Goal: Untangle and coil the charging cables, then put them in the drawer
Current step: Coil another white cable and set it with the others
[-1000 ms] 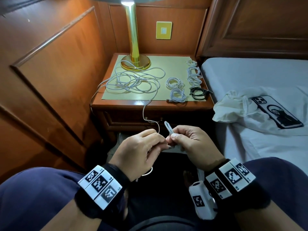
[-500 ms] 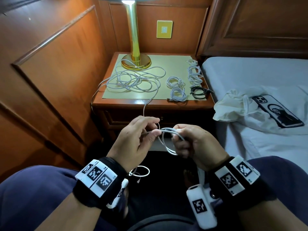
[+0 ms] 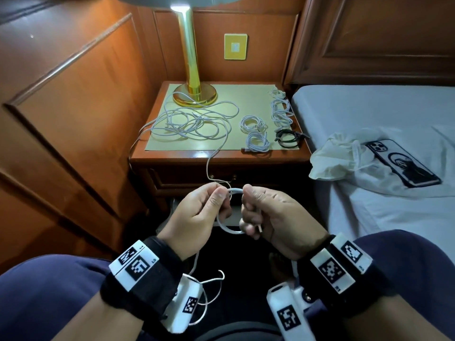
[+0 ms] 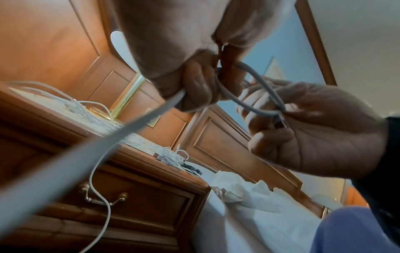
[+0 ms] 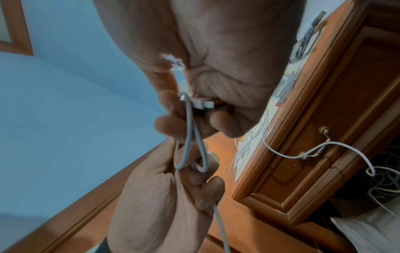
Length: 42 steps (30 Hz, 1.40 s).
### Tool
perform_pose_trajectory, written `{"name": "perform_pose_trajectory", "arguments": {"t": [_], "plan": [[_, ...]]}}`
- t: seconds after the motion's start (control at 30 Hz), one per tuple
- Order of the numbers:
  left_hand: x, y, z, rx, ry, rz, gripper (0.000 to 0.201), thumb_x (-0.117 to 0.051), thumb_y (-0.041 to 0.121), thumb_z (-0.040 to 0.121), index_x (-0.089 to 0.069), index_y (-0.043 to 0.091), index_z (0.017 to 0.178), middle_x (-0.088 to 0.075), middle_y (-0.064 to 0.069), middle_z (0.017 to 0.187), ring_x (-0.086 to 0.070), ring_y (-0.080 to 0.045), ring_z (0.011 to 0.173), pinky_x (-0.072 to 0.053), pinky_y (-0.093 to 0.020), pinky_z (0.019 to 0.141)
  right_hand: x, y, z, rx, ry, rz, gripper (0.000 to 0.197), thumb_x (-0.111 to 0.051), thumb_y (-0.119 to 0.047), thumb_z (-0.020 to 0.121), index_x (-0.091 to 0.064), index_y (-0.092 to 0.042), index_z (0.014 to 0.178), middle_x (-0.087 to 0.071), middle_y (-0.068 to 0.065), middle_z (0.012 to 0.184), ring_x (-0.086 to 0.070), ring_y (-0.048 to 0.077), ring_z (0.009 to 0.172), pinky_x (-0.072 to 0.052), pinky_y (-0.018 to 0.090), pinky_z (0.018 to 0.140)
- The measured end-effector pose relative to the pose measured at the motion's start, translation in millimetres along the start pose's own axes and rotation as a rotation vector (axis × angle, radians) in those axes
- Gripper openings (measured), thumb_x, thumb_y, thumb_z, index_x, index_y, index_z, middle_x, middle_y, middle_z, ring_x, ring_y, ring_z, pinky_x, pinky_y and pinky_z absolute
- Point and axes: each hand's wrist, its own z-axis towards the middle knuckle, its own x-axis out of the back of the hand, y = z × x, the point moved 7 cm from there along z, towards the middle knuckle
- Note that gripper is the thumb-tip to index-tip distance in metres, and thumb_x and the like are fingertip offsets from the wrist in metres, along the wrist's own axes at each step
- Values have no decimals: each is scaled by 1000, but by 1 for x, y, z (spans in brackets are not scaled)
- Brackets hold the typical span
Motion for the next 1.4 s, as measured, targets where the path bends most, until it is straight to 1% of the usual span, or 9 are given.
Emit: {"name": "perform_pose_trajectory", "arguments": {"t": [0.2, 0.4, 0.63, 0.73, 0.93, 1.07, 1.2, 1.3, 1.4], "plan": [[-7, -4, 0, 29, 10, -47, 24, -47, 41, 99, -52, 17, 100, -61, 10, 71, -53, -4, 67, -46, -20, 66, 7, 2, 3, -75, 51, 8, 32, -43, -27, 104, -58, -5, 86, -32, 4, 52, -52, 19, 49, -32, 25, 47], [-6, -1, 0, -104, -38, 96, 22, -49, 15, 98, -44, 25, 116, -63, -13, 90, -59, -34, 76, -50, -54, 73, 19, 1, 2, -78, 140, 16, 29, -40, -26, 106, -52, -10, 84, -34, -3, 52, -50, 16, 51, -25, 28, 52], [-6, 7, -3, -207, 34, 240, 23, -45, 8, 99, -47, 10, 122, -63, -1, 83, -61, -18, 75, -50, -26, 70, 16, 2, 7, -25, 138, -80, 39, -37, -29, 108, -44, -16, 72, -38, -7, 50, -47, 13, 48, -25, 28, 50], [-4, 5, -2, -137, 51, 199, 26, -46, 3, 101, -49, 13, 125, -62, 6, 76, -60, -12, 71, -48, -20, 67, 15, 2, 6, -14, 154, -60, 42, -37, -32, 108, -41, -16, 70, -34, -5, 52, -38, 12, 45, -26, 21, 44], [-2, 4, 1, -3, 65, 27, 24, -49, 20, 100, -47, 22, 124, -67, -2, 77, -58, -31, 63, -52, -42, 60, 6, -4, 8, 42, 142, 22, 45, -33, -29, 109, -32, -16, 66, -27, -7, 47, -21, 4, 36, -22, 14, 35], [14, -4, 5, 64, 185, -77, 19, -59, 2, 97, -53, 15, 109, -61, -4, 85, -52, -14, 61, -46, -30, 58, 7, -8, 7, 59, 120, 5, 48, -33, -29, 109, -29, -18, 62, -24, -8, 45, -17, 4, 36, -19, 14, 34], [28, 0, 5, 6, 287, -60, 14, -67, -3, 91, -65, 10, 93, -66, -11, 80, -66, -25, 68, -54, -30, 66, 5, -9, 4, 51, 84, 41, 48, -32, -30, 109, -28, -19, 62, -21, -9, 45, -14, 4, 37, -16, 15, 35], [25, -1, 3, 55, 339, -94, 13, -72, -7, 85, -69, 5, 87, -72, -3, 77, -68, -8, 69, -52, -16, 67, 7, -10, 7, 62, 94, 71, 48, -34, -30, 108, -30, -20, 62, -21, -9, 45, -15, 4, 37, -14, 16, 36], [15, -11, -1, 163, 340, -160, 9, -79, 1, 80, -74, 7, 84, -76, -3, 81, -69, -11, 73, -55, -25, 71, 12, -9, 11, 98, 125, 86, 53, -35, -28, 109, -38, -22, 56, -23, -8, 46, -17, 4, 37, -16, 15, 35]]}}
